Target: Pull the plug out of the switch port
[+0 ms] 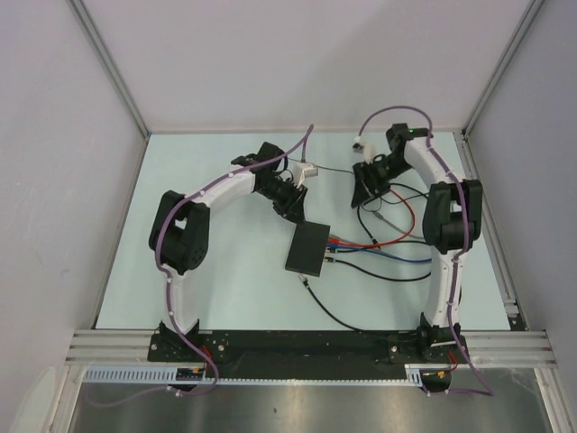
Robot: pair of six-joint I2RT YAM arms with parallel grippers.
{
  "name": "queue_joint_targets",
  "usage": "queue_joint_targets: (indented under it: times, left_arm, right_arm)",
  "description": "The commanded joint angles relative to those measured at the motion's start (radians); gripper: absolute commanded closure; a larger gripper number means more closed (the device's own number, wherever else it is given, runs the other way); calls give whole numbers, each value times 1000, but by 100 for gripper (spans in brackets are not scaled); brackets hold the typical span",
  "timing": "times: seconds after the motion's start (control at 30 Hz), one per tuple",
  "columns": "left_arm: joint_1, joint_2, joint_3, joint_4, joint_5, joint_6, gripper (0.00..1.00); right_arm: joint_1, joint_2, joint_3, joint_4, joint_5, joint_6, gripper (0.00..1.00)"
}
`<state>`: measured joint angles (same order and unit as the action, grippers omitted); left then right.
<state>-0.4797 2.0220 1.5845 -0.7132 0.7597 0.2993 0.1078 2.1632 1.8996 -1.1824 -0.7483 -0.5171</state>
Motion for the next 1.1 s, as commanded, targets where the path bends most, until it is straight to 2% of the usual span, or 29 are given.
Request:
queue_joint_targets:
  times: [0.0, 0.03, 0.17, 0.4, 0.53, 0.67, 1.07]
  left_arm:
    - [6, -46, -23, -17, 87, 55, 78]
    - [4, -40, -23, -40, 102, 78, 85]
    - [-5, -20, -41, -48, 107, 92, 96]
    - [-7, -39, -93, -78, 69, 159, 95]
    - [-7, 6, -90, -109, 79, 175, 95]
    - [-8, 49, -78, -104, 78, 173, 95]
    - [-20, 119, -77, -55, 0, 98, 94]
  right_arm:
    - [29, 59, -79, -19, -91, -35, 32]
    - [36, 81, -83, -11, -92, -34, 32]
    - [66, 124, -88, 36, -56, 3, 32]
    - [70, 138, -105, 81, -28, 23, 34]
    - [72, 184, -105, 50, -57, 8, 38]
    - [81, 216, -117, 15, -95, -14, 42]
    - [132, 268, -146, 96, -94, 71, 46]
